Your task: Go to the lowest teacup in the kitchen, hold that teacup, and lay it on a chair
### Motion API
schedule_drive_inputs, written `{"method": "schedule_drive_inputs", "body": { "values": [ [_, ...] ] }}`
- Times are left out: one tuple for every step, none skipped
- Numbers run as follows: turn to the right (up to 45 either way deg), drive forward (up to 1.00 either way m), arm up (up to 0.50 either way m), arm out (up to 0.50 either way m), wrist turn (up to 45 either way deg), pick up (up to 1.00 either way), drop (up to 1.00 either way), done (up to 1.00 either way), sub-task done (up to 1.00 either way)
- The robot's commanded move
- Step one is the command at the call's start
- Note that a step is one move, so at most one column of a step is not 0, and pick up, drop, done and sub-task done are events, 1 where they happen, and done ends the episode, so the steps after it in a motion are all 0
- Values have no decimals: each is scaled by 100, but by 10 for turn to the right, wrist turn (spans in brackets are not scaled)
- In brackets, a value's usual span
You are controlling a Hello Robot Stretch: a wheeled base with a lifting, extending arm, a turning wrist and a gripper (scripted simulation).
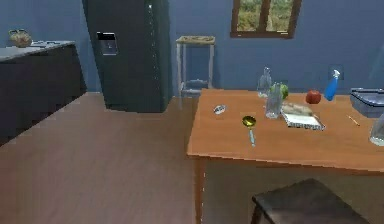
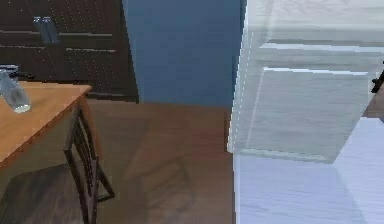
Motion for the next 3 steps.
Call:
{"method": "schedule_drive_inputs", "body": {
  "values": [
    [120, 0, 0, 0, 0, 0, 0, 0, 0],
    [0, 15, 0, 0, 0, 0, 0, 0, 0],
    [-450, 0, 0, 0, 0, 0, 0, 0, 0]
  ]
}}
